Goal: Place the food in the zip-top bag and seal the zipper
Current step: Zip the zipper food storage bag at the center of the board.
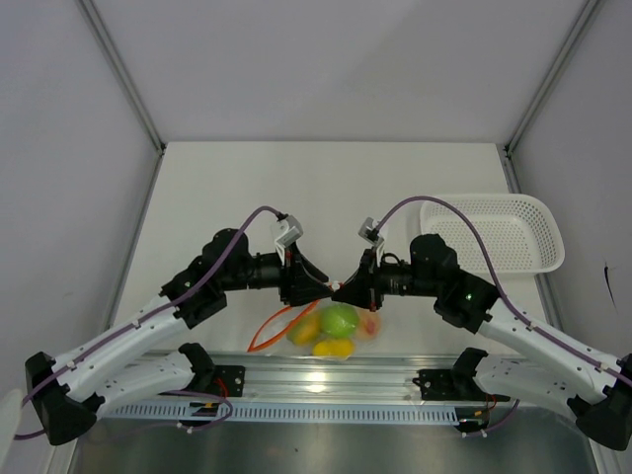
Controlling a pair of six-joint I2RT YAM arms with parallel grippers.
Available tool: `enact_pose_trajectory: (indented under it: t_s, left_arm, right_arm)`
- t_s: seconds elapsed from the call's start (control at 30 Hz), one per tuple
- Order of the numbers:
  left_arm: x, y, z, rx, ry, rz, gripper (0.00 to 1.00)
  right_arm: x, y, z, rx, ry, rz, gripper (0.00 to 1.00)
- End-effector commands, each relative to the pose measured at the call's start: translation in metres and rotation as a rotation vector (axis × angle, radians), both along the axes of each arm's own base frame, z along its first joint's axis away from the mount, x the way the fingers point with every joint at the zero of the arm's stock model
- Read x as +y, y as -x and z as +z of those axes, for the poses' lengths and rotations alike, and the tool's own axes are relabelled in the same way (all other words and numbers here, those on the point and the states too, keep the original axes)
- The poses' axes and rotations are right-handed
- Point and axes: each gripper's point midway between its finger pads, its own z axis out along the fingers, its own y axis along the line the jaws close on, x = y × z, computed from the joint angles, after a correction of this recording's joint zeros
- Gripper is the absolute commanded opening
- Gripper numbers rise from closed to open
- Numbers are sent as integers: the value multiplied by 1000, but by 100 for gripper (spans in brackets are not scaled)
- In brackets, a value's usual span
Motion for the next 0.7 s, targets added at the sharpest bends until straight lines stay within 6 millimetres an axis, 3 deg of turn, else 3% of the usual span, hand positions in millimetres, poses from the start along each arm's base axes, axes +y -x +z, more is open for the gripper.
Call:
enact_pose_trajectory:
  t_s: [0.0,0.27,0.4,0.63,0.67]
  left_arm:
    - [-8,-15,26,-41,57,42,48]
    - [-15,-15,30,-41,75,12,41]
    - [-15,-14,30,-35,77,7,33]
    - [-16,-13,27,-23,67,1,1]
    - [-16,-13,24,-14,61,-3,1]
  right_arm:
    - [6,-2,14,-12,-48,-21,0]
    - [6,2,15,-4,-51,-24,0]
    - [6,1,16,-9,-49,-24,0]
    - [7,-1,15,-11,-47,-50,0]
    - [7,-2,17,-13,-51,-60,0]
